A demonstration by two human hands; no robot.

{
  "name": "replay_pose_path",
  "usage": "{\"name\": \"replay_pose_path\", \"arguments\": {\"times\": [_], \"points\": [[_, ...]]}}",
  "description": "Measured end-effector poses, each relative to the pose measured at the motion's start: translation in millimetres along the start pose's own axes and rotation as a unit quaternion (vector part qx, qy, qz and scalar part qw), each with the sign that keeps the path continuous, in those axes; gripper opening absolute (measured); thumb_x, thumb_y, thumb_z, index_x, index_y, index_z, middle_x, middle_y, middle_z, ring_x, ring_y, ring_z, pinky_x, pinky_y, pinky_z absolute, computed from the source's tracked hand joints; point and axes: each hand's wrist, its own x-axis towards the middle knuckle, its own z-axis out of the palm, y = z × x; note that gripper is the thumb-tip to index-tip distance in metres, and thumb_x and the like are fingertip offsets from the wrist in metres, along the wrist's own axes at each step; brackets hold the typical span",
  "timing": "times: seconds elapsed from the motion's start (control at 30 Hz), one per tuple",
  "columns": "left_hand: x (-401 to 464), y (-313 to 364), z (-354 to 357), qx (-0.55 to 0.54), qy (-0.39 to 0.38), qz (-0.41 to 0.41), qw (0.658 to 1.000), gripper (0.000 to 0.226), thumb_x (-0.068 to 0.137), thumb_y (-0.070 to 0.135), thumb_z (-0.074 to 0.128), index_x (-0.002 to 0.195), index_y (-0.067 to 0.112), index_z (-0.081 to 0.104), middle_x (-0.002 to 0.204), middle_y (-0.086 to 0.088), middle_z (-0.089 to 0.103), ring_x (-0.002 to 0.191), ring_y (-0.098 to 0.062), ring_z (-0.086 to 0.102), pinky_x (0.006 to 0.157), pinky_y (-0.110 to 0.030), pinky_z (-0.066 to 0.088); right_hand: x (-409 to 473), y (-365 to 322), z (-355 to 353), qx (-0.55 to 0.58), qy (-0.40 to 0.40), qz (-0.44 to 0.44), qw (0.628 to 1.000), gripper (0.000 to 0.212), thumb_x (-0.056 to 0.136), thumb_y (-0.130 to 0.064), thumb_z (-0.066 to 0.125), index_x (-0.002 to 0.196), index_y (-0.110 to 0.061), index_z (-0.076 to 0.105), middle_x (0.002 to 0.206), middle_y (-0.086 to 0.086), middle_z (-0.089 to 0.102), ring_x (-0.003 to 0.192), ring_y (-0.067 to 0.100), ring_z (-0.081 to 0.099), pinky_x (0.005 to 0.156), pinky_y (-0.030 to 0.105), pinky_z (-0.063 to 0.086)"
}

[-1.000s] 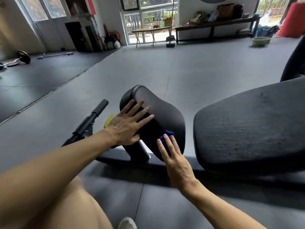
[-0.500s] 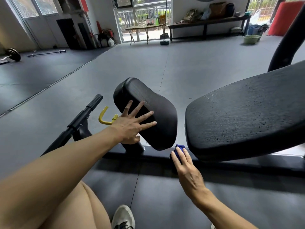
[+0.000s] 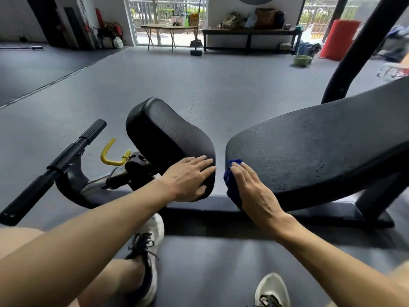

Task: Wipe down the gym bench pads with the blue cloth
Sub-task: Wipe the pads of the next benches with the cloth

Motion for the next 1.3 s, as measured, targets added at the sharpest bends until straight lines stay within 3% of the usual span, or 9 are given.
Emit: {"name": "replay_pose_path", "arguments": {"times": [0.07, 0.2, 0.33, 0.63, 0.77, 0.83, 0.93, 1.07, 1.3], "points": [[26.1, 8.5, 8.8, -0.055, 0.03, 0.016, 0.998, 0.067, 0.101, 0.041, 0.045, 0.161, 0.02, 0.023, 0.169, -0.005, 0.019, 0.157, -0.022, 0.014, 0.127, -0.035, 0.015, 6.5, 17.7, -11.2, -0.028, -0.017, 0.007, 0.999, 0.052, 0.091, -0.008, 0.035, 0.141, -0.003, 0.043, 0.148, 0.012, 0.049, 0.144, 0.032, 0.04, 0.103, 0.037, 0.048], [73.7, 19.0, 24.5, -0.081, 0.044, 0.053, 0.994, 0.066, 0.103, 0.039, 0.044, 0.162, 0.018, 0.022, 0.169, -0.008, 0.02, 0.156, -0.024, 0.016, 0.126, -0.035, 0.018, 24.5, 47.8, -20.6, -0.077, -0.057, 0.025, 0.995, 0.06, 0.077, 0.012, 0.06, 0.134, -0.002, 0.048, 0.141, 0.014, 0.055, 0.137, 0.033, 0.048, 0.103, 0.038, 0.052], [93.2, 15.3, 34.2, -0.113, 0.031, 0.062, 0.991, 0.066, 0.103, 0.035, 0.046, 0.162, 0.016, 0.022, 0.169, -0.007, 0.019, 0.157, -0.024, 0.014, 0.125, -0.035, 0.018, 21.2, 63.0, -26.2, -0.131, -0.067, 0.008, 0.989, 0.057, 0.072, 0.013, 0.058, 0.127, -0.003, 0.056, 0.136, 0.013, 0.058, 0.128, 0.033, 0.054, 0.106, 0.036, 0.047], [92.4, 0.2, 47.8, -0.087, -0.002, 0.11, 0.99, 0.064, 0.102, 0.034, 0.048, 0.16, 0.015, 0.026, 0.168, -0.007, 0.022, 0.156, -0.024, 0.018, 0.122, -0.034, 0.022, -1.6, 4.8, 26.7, -0.175, -0.118, 0.07, 0.975, 0.031, 0.082, -0.031, 0.055, 0.105, -0.012, 0.062, 0.118, 0.013, 0.062, 0.112, 0.033, 0.056, 0.086, 0.043, 0.053], [94.5, -1.4, 44.8, -0.09, -0.025, 0.1, 0.991, 0.054, 0.1, 0.033, 0.052, 0.149, 0.015, 0.04, 0.158, -0.005, 0.035, 0.149, -0.022, 0.03, 0.114, -0.04, 0.04, 4.8, -8.4, 52.7, -0.159, -0.118, 0.165, 0.966, 0.04, 0.073, -0.039, 0.082, 0.096, -0.012, 0.063, 0.119, 0.015, 0.065, 0.122, 0.035, 0.059, 0.088, 0.043, 0.057], [97.5, -1.2, 45.1, -0.094, -0.028, 0.098, 0.99, 0.051, 0.099, 0.033, 0.055, 0.145, 0.016, 0.045, 0.154, -0.004, 0.039, 0.146, -0.022, 0.033, 0.111, -0.042, 0.043, 7.7, -8.7, 62.9, -0.162, -0.118, 0.154, 0.968, 0.045, 0.067, -0.027, 0.089, 0.101, -0.01, 0.065, 0.12, 0.014, 0.066, 0.122, 0.034, 0.06, 0.092, 0.041, 0.057], [103.0, 2.3, 47.7, -0.111, -0.032, 0.098, 0.988, 0.047, 0.097, 0.031, 0.056, 0.141, 0.017, 0.047, 0.152, -0.003, 0.041, 0.143, -0.021, 0.036, 0.111, -0.04, 0.044, 4.5, -5.9, 69.4, -0.135, -0.103, 0.104, 0.98, 0.048, 0.086, -0.013, 0.07, 0.131, -0.005, 0.058, 0.14, 0.015, 0.055, 0.134, 0.032, 0.05, 0.108, 0.04, 0.046], [104.0, 7.4, 54.2, -0.118, -0.043, 0.096, 0.987, 0.065, 0.098, 0.019, 0.052, 0.157, 0.011, 0.027, 0.167, -0.007, 0.021, 0.155, -0.021, 0.02, 0.117, -0.041, 0.038, -6.8, 4.9, 55.8, -0.18, -0.102, 0.08, 0.975, 0.046, 0.095, -0.006, 0.047, 0.141, 0.001, 0.051, 0.144, 0.02, 0.053, 0.136, 0.035, 0.047, 0.11, 0.042, 0.044], [94.5, 9.3, 59.7, -0.058, -0.05, 0.11, 0.991, 0.068, 0.102, 0.018, 0.035, 0.163, 0.011, 0.006, 0.171, -0.009, 0.003, 0.157, -0.023, 0.012, 0.119, -0.041, 0.032, -15.5, 43.3, 10.5, -0.257, -0.04, 0.201, 0.944, 0.04, 0.086, -0.013, 0.075, 0.124, -0.005, 0.065, 0.135, 0.013, 0.063, 0.137, 0.031, 0.05, 0.104, 0.04, 0.044]]}}
